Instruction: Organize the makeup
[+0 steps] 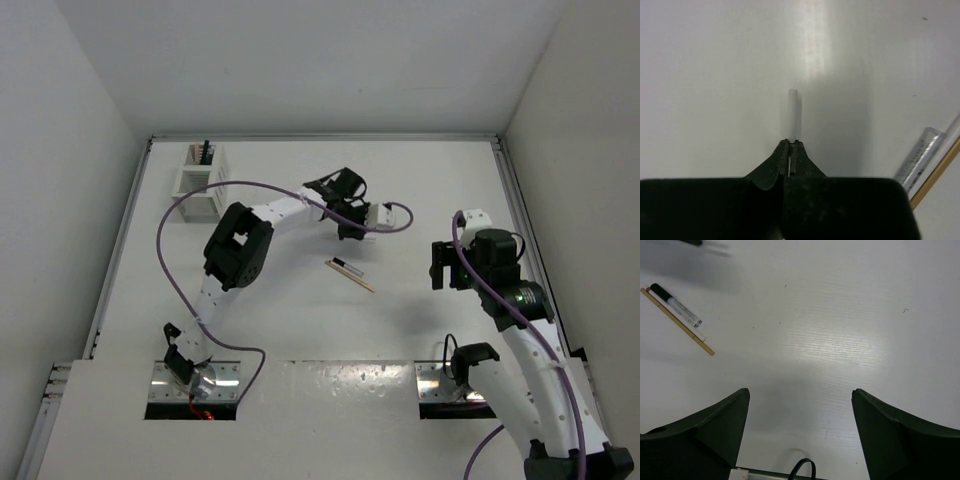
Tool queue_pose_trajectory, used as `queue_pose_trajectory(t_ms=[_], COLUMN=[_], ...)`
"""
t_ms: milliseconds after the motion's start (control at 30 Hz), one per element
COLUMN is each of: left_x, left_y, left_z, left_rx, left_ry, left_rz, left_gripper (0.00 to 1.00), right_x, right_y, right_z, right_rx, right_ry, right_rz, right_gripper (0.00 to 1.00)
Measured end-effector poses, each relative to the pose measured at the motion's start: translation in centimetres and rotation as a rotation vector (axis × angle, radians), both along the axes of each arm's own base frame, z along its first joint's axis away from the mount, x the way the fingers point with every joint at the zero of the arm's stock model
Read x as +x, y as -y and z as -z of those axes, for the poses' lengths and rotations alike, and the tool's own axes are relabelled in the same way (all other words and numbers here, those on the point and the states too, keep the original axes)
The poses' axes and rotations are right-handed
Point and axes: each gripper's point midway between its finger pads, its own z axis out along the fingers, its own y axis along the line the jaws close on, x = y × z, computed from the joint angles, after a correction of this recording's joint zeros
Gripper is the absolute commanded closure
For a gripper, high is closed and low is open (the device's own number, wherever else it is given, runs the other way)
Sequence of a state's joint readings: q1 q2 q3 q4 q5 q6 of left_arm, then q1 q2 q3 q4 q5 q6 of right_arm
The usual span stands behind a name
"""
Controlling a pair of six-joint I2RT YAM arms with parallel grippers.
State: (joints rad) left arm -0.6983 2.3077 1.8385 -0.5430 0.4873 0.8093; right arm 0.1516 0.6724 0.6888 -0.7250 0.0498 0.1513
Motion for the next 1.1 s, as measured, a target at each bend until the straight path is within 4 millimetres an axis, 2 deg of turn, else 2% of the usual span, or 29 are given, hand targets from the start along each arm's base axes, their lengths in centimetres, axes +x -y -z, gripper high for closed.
queue_pose_trajectory(t_ms=[100, 167, 233, 367, 533, 567, 633, 733, 800, 900, 1000, 1100], left_x=[3.8, 6.7, 9.2, 12.2, 13.2, 12.8, 12.3, 11.2, 10.6, 10.6, 11.0, 11.7], left_y=[-1.2, -2.3, -4.2, -8.7, -15.5, -18.0, -22.0, -28.3, -32.3, -36.7, -38.5, -39.4], left_z=[-3.0, -5.7, -8.6, -14.7, -23.2, -25.6, -29.0, -32.5, -33.2, -31.2, -27.3, -23.6], left_rx=[-0.099, -0.190, -0.275, -0.424, -0.591, -0.630, -0.682, -0.741, -0.782, -0.821, -0.831, -0.836], left_ry=[-0.027, -0.030, -0.034, -0.052, -0.033, -0.013, 0.041, 0.132, 0.171, 0.169, 0.101, 0.029], left_rz=[-0.133, -0.230, -0.325, -0.466, -0.569, -0.594, -0.628, -0.684, -0.732, -0.805, -0.855, -0.876], left_gripper=[1.00, 1.00, 1.00, 1.00, 1.00, 1.00, 1.00, 1.00, 1.00, 1.00, 1.00, 1.00], right_x=[0.2, 0.4, 0.9, 2.3, 4.2, 4.7, 5.9, 8.2, 9.9, 12.3, 14.8, 16.0], right_y=[0.1, 0.0, -0.3, -1.3, -4.2, -5.0, -6.9, -10.0, -12.0, -14.2, -16.1, -17.2], right_z=[-0.2, -0.4, -0.5, -0.4, 0.9, 1.1, 1.7, 2.4, 2.5, 2.2, 1.1, 0.1], right_rx=[0.001, 0.006, 0.021, 0.063, 0.090, 0.093, 0.093, 0.116, 0.152, 0.193, 0.215, 0.232], right_ry=[-0.001, -0.007, -0.009, -0.021, -0.068, -0.077, -0.102, -0.113, -0.101, -0.091, -0.053, -0.014], right_rz=[0.010, 0.013, 0.015, 0.013, -0.055, -0.078, -0.128, -0.195, -0.234, -0.275, -0.315, -0.345], right_gripper=[0.18, 0.18, 0.21, 0.22, 0.23, 0.23, 0.22, 0.22, 0.22, 0.22, 0.22, 0.22])
